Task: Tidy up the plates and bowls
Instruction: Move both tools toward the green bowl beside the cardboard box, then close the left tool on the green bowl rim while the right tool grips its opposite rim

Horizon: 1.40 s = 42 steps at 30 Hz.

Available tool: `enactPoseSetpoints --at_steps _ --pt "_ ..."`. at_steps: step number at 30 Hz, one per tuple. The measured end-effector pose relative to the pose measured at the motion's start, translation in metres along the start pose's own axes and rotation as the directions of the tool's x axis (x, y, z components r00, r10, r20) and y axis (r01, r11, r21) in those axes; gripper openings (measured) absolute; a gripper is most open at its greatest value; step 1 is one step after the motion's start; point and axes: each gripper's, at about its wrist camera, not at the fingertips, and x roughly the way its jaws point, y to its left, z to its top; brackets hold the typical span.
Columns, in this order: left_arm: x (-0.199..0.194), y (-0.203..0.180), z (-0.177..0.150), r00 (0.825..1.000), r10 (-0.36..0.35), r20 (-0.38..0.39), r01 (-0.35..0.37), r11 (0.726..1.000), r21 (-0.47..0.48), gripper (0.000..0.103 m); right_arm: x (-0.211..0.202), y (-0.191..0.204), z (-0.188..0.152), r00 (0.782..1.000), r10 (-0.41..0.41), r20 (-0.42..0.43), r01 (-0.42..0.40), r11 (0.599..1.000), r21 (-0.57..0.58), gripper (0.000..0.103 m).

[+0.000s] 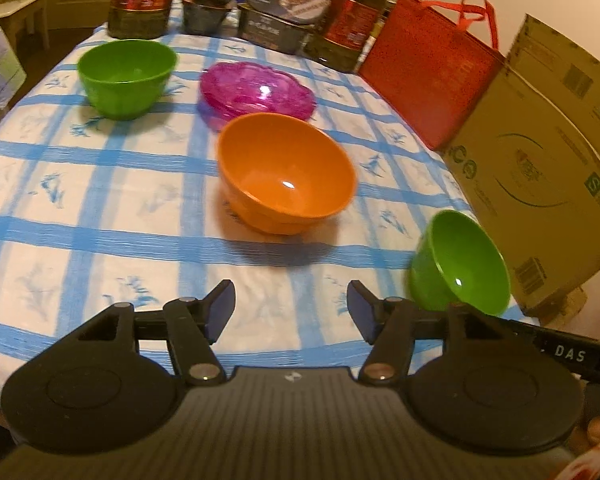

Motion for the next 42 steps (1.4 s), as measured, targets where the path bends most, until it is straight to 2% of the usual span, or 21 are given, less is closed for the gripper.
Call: enactPoseSetpoints --at_steps 12,29,33,42 --pt "0.023 -0.034 -0.002 0.999 -0.032 -0.037 0.033 0.999 0.032 0.06 -0.006 -0.044 0.005 0.998 -0.058 0.02 0.057 0.995 0.087 0.055" --pt "0.053 -0.062 0.002 0.996 -0.054 -0.074 0.057 0.997 0.047 0.06 0.003 -0.075 0.014 0.997 -0.071 0.026 0.066 0.986 0.154 0.055" --pt "0.063 -0.072 0.003 0.995 -0.053 -0.082 0.059 0.996 0.071 0.054 0.008 -0.085 0.017 0.997 -0.074 0.033 0.067 0.982 0.177 0.055" --pt "0.094 -0.097 0.008 0.988 -0.114 -0.106 0.122 0.99 0.072 0.048 0.025 -0.097 0.025 0.998 -0.053 0.026 0.047 0.98 0.194 0.055"
